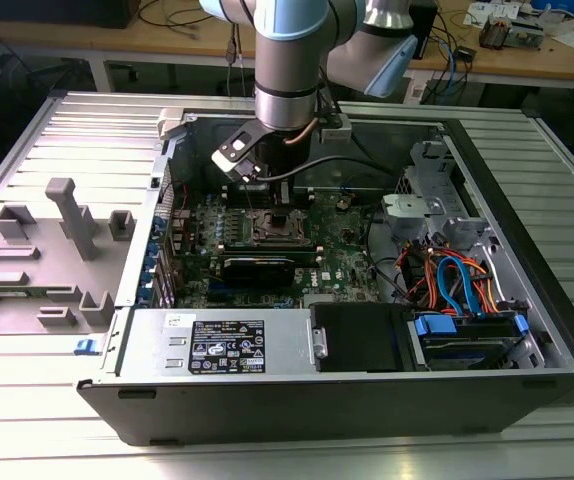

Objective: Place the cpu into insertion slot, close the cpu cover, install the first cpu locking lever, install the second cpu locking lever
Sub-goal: 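Install the first cpu locking lever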

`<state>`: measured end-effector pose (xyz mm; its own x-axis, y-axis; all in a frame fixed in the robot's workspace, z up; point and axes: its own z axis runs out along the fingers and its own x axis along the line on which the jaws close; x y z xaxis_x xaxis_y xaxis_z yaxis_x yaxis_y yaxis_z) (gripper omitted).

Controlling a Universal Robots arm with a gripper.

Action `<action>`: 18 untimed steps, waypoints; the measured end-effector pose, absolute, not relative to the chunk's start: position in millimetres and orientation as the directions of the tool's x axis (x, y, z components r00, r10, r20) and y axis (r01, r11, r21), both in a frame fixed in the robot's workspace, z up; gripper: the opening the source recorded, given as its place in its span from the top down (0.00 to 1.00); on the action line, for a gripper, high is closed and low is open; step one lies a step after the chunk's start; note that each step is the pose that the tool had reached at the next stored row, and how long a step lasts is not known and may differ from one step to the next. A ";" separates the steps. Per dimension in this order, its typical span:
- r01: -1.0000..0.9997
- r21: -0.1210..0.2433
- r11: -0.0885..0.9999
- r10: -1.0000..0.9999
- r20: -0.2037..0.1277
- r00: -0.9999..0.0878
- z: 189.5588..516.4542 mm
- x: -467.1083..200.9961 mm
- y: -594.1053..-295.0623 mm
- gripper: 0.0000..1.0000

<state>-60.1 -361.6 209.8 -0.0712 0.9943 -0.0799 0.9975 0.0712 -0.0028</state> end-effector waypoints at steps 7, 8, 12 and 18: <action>0.997 -0.003 0.071 0.994 -0.080 -0.071 216.0 -60.0 -361.6 0.89; 0.997 -0.003 0.071 0.994 -0.080 -0.071 217.7 -60.0 -361.6 0.89; 0.997 -0.003 0.071 0.994 -0.080 -0.071 224.9 -60.0 -361.6 0.89; 0.997 -0.003 0.071 0.994 -0.080 -0.071 234.6 -60.0 -361.5 0.89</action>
<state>-60.0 -361.5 234.6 -0.0712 0.9943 -0.0799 0.9975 0.0712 -0.0028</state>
